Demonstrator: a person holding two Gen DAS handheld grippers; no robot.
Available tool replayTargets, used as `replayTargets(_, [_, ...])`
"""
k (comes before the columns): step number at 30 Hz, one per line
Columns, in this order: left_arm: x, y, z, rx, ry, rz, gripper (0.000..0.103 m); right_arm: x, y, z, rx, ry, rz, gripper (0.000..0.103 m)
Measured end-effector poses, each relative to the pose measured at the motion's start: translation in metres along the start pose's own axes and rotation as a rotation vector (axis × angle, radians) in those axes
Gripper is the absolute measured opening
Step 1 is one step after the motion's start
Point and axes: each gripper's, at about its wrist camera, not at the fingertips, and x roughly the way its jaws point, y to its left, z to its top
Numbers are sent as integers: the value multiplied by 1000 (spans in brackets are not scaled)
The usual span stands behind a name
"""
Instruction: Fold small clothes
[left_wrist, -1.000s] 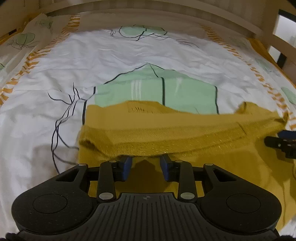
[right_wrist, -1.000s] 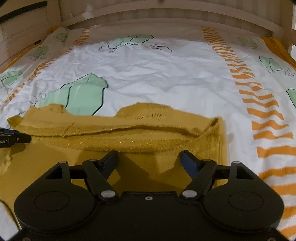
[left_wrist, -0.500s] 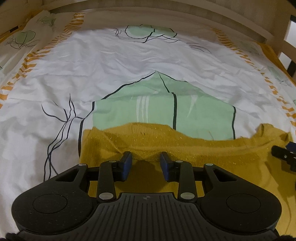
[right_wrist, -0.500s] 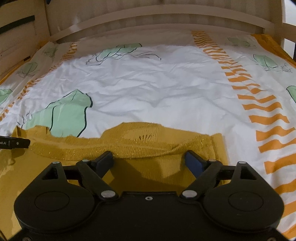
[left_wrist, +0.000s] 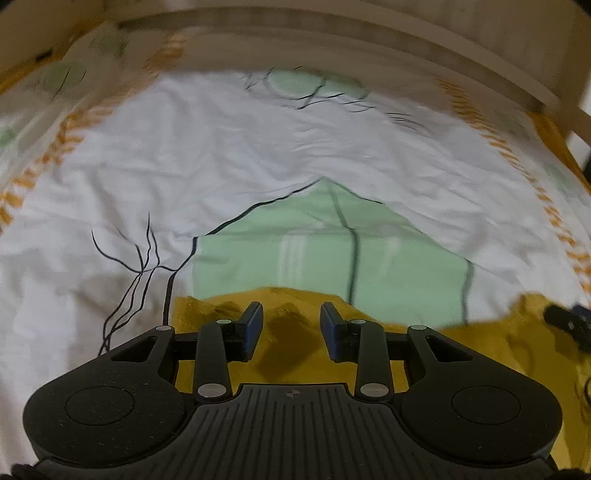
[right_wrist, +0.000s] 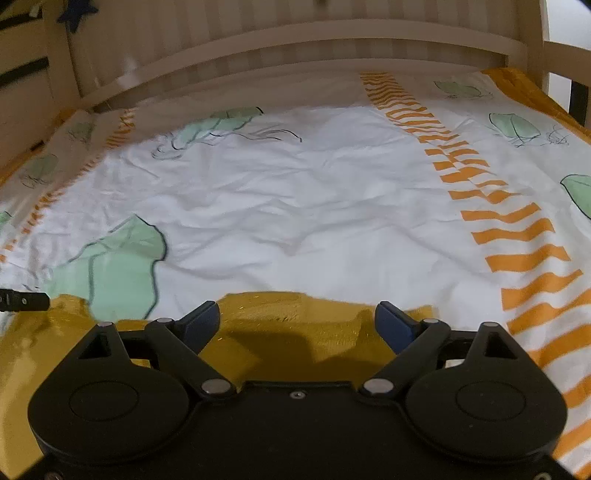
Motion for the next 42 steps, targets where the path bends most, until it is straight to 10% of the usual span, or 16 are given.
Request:
replayTargets(15, [-32, -40, -67, 133, 95, 26, 35, -55, 4, -50, -173, 93, -34, 93])
replayTargets(42, [-73, -47, -112, 99, 212, -25, 40, -104, -59, -81, 178, 327, 91, 101])
